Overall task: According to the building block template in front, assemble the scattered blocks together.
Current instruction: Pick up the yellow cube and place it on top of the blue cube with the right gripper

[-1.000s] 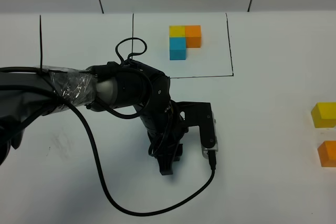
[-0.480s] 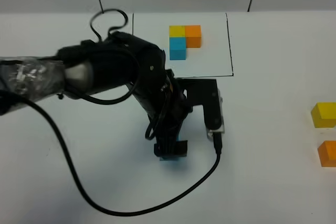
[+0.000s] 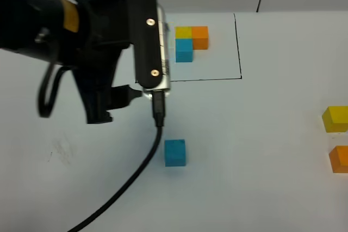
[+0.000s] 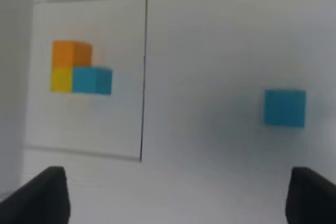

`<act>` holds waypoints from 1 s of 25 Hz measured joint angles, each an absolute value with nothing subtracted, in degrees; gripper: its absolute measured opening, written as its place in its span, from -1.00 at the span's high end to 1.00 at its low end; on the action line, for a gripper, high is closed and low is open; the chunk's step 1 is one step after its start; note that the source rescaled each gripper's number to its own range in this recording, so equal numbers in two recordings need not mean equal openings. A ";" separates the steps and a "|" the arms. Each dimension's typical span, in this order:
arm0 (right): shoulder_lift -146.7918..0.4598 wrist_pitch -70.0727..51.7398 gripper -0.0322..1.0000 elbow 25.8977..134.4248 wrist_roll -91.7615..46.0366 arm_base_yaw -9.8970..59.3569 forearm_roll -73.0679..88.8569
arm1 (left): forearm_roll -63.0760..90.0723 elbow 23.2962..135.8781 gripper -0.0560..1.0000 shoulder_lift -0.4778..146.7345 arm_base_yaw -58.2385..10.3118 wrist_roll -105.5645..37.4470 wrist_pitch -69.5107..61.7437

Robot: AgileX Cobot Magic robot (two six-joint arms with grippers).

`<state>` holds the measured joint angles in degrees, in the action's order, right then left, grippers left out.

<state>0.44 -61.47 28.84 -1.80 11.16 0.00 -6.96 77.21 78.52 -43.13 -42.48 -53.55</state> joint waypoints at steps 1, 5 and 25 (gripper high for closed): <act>0.44 -61.47 0.94 28.84 -1.80 11.16 0.00 | -9.22 77.21 -0.36 76.51 -42.77 -40.04 -56.58; 0.44 -61.47 0.94 28.84 -1.80 11.16 0.00 | -18.55 77.21 -0.11 69.29 -40.95 -26.96 -67.63; 0.44 -61.47 0.94 28.84 -1.80 11.16 0.00 | -22.87 57.25 0.00 12.73 -34.82 -16.49 -68.61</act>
<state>0.44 -61.47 28.84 -1.80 11.16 0.00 -22.87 57.25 12.73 -34.82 -16.49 -68.61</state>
